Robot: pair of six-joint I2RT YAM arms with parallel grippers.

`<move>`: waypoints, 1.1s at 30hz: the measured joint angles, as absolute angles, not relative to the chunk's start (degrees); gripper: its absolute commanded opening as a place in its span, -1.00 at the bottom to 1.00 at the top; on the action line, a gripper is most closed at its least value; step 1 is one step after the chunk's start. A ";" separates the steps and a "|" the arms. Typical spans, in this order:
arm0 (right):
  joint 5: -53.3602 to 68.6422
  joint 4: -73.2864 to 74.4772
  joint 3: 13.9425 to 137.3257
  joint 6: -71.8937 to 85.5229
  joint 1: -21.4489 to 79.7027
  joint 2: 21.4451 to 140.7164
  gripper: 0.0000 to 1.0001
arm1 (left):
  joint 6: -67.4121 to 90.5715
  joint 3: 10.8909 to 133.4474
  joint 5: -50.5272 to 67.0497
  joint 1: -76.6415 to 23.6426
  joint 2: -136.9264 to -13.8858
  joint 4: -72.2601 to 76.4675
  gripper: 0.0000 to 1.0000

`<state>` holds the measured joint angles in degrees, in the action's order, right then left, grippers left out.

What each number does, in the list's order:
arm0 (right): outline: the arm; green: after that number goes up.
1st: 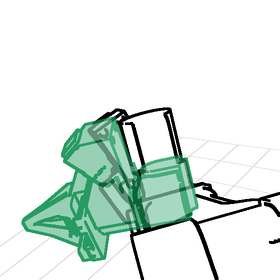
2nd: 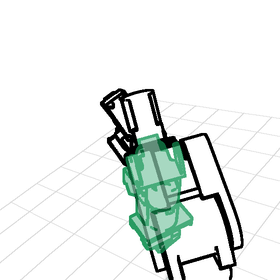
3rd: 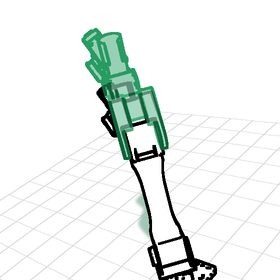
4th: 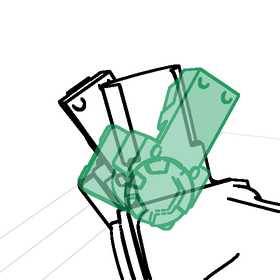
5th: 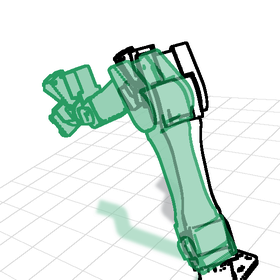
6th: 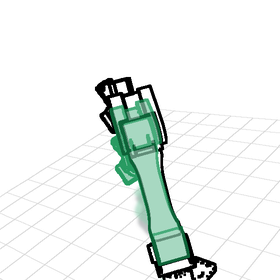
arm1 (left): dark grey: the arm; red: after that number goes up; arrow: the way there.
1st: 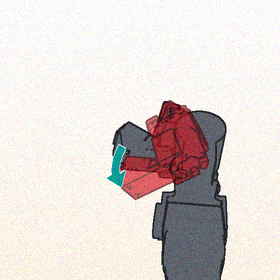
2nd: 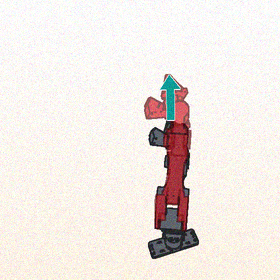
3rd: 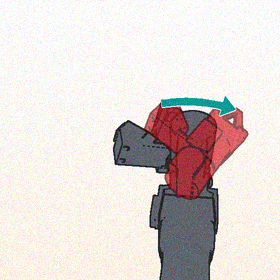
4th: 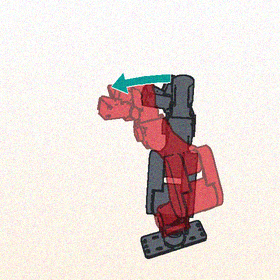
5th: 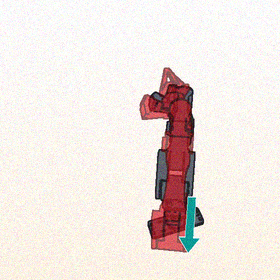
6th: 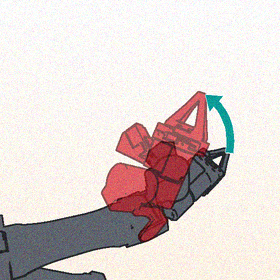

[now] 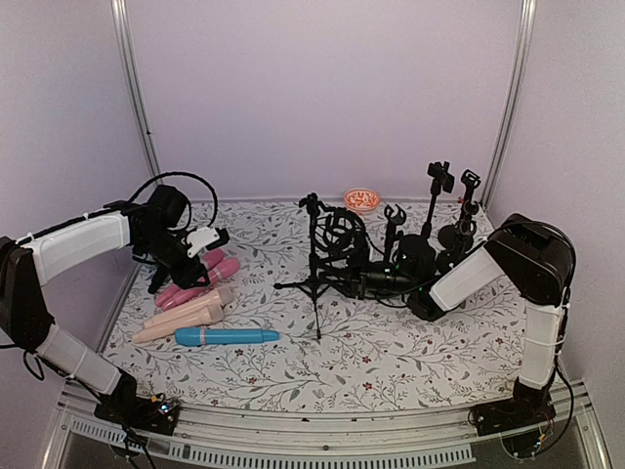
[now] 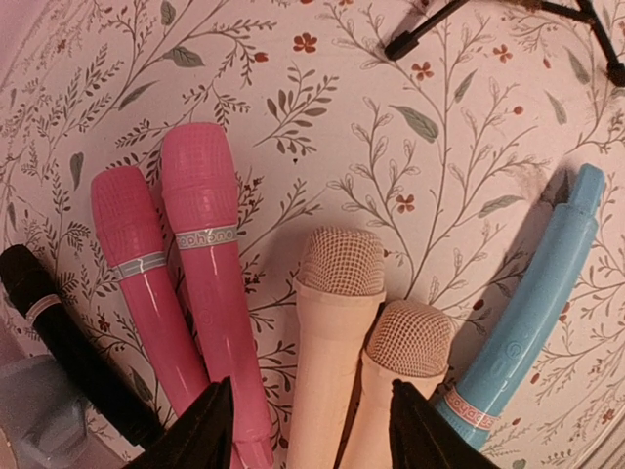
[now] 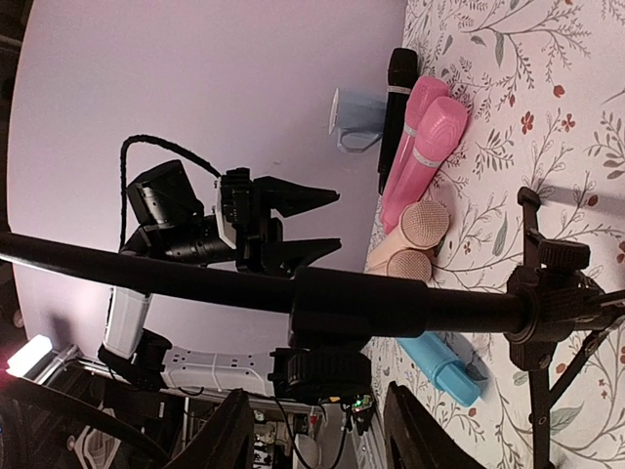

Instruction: Remove the microphone from the stand

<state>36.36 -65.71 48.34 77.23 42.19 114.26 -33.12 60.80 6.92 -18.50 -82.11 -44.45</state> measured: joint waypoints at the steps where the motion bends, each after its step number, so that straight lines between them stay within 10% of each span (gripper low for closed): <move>1: 36.49 -66.15 48.34 78.15 42.19 114.39 -0.06 | -33.21 60.80 6.90 -18.50 -82.11 -44.45 0.13; 27: 34.63 -73.38 50.43 87.48 41.43 118.69 -0.25 | -33.43 61.06 6.79 -18.50 -82.11 -44.71 0.12; 33: 34.59 -73.60 51.03 87.48 41.19 119.55 -0.57 | -33.43 61.06 6.79 -18.50 -82.11 -44.73 0.12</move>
